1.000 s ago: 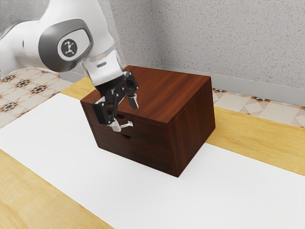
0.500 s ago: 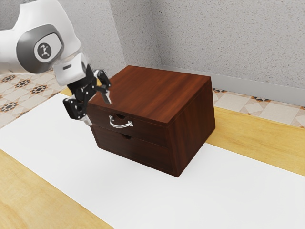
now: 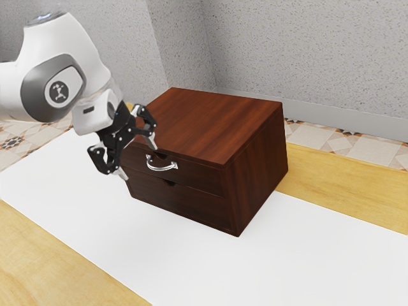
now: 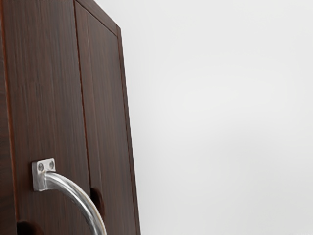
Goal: Pull the drawer handle with one arm to open the drawer
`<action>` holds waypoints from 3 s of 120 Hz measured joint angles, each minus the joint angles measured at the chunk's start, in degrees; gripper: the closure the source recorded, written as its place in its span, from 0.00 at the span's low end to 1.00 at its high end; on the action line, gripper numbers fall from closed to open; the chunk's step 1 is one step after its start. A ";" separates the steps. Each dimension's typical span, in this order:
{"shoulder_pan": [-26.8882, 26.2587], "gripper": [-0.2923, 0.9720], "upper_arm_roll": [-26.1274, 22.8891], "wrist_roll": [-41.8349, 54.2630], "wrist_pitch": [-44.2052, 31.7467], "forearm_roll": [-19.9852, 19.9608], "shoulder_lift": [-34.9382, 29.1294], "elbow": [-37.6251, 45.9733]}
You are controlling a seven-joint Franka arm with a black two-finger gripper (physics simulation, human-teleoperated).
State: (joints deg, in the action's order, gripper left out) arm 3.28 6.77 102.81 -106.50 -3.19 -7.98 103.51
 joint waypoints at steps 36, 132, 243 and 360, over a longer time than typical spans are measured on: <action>0.04 0.23 0.00 1.66 -3.15 -0.04 -0.51 3.43; 0.39 0.23 0.67 3.46 -8.36 -0.05 0.18 6.92; 0.70 0.37 0.69 1.48 -11.09 0.40 0.10 8.99; 0.17 0.68 0.67 0.54 -13.01 0.62 -7.07 15.06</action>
State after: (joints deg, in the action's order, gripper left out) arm 3.45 7.44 103.35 -119.52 -2.57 -15.05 118.57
